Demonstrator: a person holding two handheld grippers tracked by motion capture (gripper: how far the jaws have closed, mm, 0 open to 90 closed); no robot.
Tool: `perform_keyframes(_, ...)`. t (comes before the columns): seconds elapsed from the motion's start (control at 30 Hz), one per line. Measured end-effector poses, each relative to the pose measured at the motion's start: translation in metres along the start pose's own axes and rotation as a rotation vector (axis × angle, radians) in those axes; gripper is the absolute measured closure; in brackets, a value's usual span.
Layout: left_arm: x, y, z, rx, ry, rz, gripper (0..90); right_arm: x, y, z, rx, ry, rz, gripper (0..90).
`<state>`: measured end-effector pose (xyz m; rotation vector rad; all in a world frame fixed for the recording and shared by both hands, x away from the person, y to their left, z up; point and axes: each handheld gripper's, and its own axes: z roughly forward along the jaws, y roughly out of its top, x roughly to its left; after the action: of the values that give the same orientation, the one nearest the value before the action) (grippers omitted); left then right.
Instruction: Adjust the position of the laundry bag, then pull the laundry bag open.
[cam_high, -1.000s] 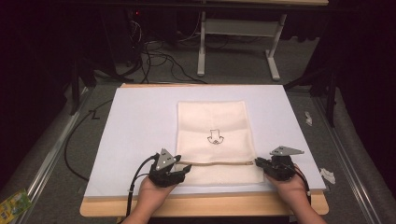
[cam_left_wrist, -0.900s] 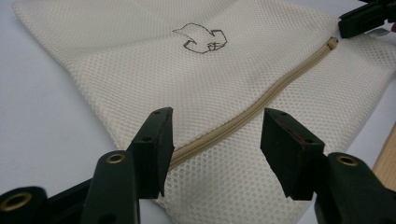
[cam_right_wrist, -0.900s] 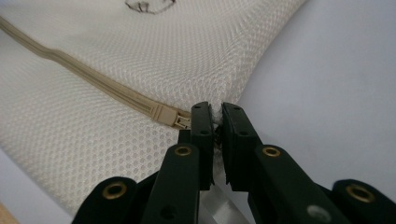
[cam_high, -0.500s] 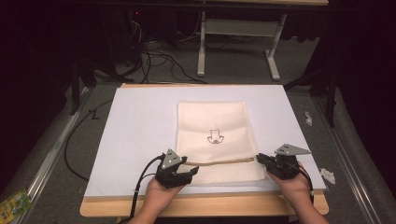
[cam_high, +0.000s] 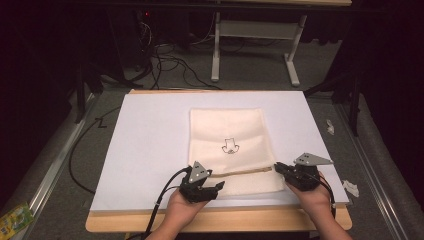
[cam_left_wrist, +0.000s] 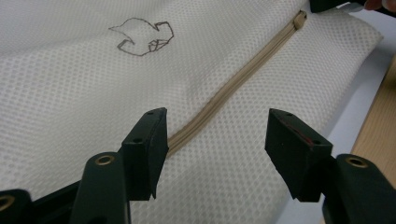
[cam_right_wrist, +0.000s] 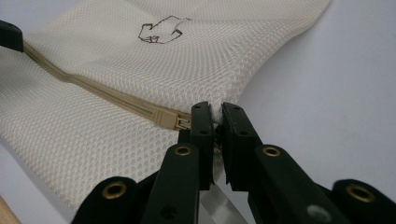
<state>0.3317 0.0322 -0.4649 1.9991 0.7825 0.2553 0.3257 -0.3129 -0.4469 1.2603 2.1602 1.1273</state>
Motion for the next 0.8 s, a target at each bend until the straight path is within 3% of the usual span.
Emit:
perform_keyframes(0.3, -0.013, 0.016, 0.018, -0.017, -0.062, 0.011, 46.2, 0.002, 0.001, -0.004, -0.016, -0.001, -0.018, 84.9)
perform_keyframes(0.4, -0.027, 0.024, 0.032, -0.036, -0.106, -0.003, 49.9, 0.003, 0.001, -0.005, -0.017, 0.001, -0.017, 84.9)
perform_keyframes(0.5, -0.035, 0.028, 0.041, -0.036, -0.125, 0.008, 52.9, 0.003, 0.001, -0.007, -0.024, 0.002, -0.022, 84.9)
perform_keyframes(0.53, -0.043, 0.032, 0.052, -0.020, -0.139, 0.029, 53.7, 0.003, 0.001, -0.007, -0.025, 0.003, -0.025, 84.9)
perform_keyframes(0.57, -0.043, 0.032, 0.052, -0.020, -0.139, 0.029, 54.3, 0.003, 0.001, -0.007, -0.025, 0.003, -0.025, 84.9)
perform_keyframes(0.67, -0.055, 0.041, 0.072, -0.012, -0.178, 0.051, 57.0, 0.003, 0.001, -0.008, -0.035, 0.009, -0.025, 85.0)
perform_keyframes(0.8, -0.060, 0.050, 0.091, 0.012, -0.183, 0.022, 59.3, 0.004, 0.001, -0.009, -0.040, 0.013, -0.024, 85.0)
